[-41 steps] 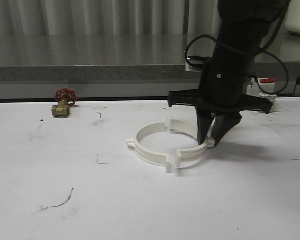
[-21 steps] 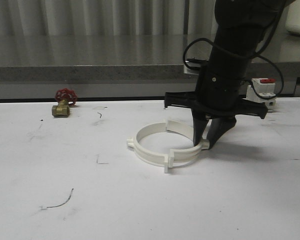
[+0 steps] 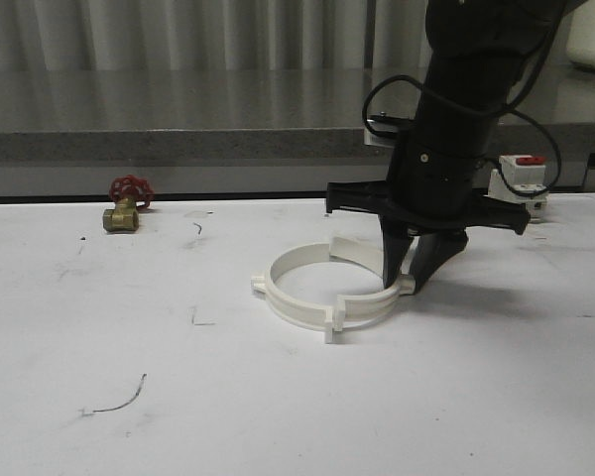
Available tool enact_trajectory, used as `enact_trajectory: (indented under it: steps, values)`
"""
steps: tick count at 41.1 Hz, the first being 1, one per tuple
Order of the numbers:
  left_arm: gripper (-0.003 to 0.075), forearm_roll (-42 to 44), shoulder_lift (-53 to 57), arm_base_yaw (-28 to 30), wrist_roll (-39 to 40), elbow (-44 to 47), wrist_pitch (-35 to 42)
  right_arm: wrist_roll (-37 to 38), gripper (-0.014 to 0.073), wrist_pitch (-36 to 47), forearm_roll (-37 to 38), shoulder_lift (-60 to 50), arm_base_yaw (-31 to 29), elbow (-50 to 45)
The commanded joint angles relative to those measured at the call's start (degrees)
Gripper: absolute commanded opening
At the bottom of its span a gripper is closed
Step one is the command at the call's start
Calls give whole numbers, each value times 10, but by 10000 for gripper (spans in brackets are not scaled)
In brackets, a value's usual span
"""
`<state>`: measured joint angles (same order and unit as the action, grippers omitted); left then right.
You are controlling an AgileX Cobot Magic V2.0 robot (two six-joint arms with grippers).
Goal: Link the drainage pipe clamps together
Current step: 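Open the right gripper and lift it away from the ring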
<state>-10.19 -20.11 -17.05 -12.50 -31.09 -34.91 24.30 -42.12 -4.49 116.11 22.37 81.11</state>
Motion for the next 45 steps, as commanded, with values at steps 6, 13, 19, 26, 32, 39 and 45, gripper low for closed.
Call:
enact_trajectory:
  steps: [6,13,19,26,32,39,45]
  values:
    - [314,-9,-8,0,4,-15,47,0,253,15,7,-30,0,15]
    - [314,-9,-8,0,4,-15,47,0,253,16,6,-30,0,15]
    - [314,-9,-8,0,4,-15,47,0,258,17,2,-30,0,15]
    - [314,-9,-8,0,4,-15,47,0,338,15,2,-35,0,20]
    - [314,-9,-8,0,4,-15,47,-1,357,16,3,-63,-1,20]
    - [314,-9,-8,0,4,-15,47,-10,356,-6,56,-137,-1,20]
    - [314,-9,-8,0,4,-15,47,-101,355,-26,76,-218,-1,8]
